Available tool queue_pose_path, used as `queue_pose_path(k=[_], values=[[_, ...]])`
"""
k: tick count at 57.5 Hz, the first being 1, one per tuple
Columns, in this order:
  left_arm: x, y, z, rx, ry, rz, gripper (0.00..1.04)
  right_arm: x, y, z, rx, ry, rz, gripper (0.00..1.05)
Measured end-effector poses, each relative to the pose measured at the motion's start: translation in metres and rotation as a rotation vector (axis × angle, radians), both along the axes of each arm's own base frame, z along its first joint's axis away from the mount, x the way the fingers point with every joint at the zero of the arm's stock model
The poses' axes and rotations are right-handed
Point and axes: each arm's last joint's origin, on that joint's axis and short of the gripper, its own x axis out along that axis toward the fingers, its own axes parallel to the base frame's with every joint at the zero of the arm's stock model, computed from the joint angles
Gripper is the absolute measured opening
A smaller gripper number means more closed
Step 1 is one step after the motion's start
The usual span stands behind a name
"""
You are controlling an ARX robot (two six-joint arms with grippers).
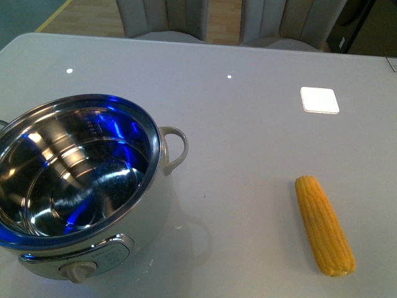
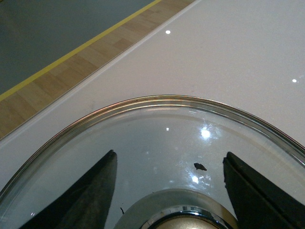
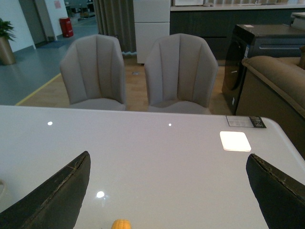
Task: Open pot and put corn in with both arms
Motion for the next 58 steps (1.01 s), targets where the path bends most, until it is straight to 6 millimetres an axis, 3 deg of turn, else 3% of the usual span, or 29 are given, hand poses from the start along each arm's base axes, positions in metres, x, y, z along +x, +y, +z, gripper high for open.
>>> queue_pose_path(k=[5, 20, 38, 47, 58], values=[[-0.001, -0.004, 0.014, 0.009, -0.013, 0.005, 1.0, 0.0, 0.0, 0.0, 0.0, 0.0, 0.0, 0.96], [-0.009, -0.012, 0.088, 0.043, -0.119, -0.033, 0.98, 0.0, 0.0, 0.0, 0.0, 0.0, 0.0, 0.96], [-0.076, -0.031, 0.182, 0.012, -0.244, -0.108, 0.98, 0.0, 0.0, 0.0, 0.0, 0.0, 0.0, 0.96], [-0.11, -0.049, 0.207, 0.012, -0.27, -0.147, 0.98, 0.0, 0.0, 0.0, 0.0, 0.0, 0.0, 0.96], [-0.147, -0.073, 0.221, -0.026, -0.261, -0.174, 0.98, 0.0, 0.0, 0.0, 0.0, 0.0, 0.0, 0.96]])
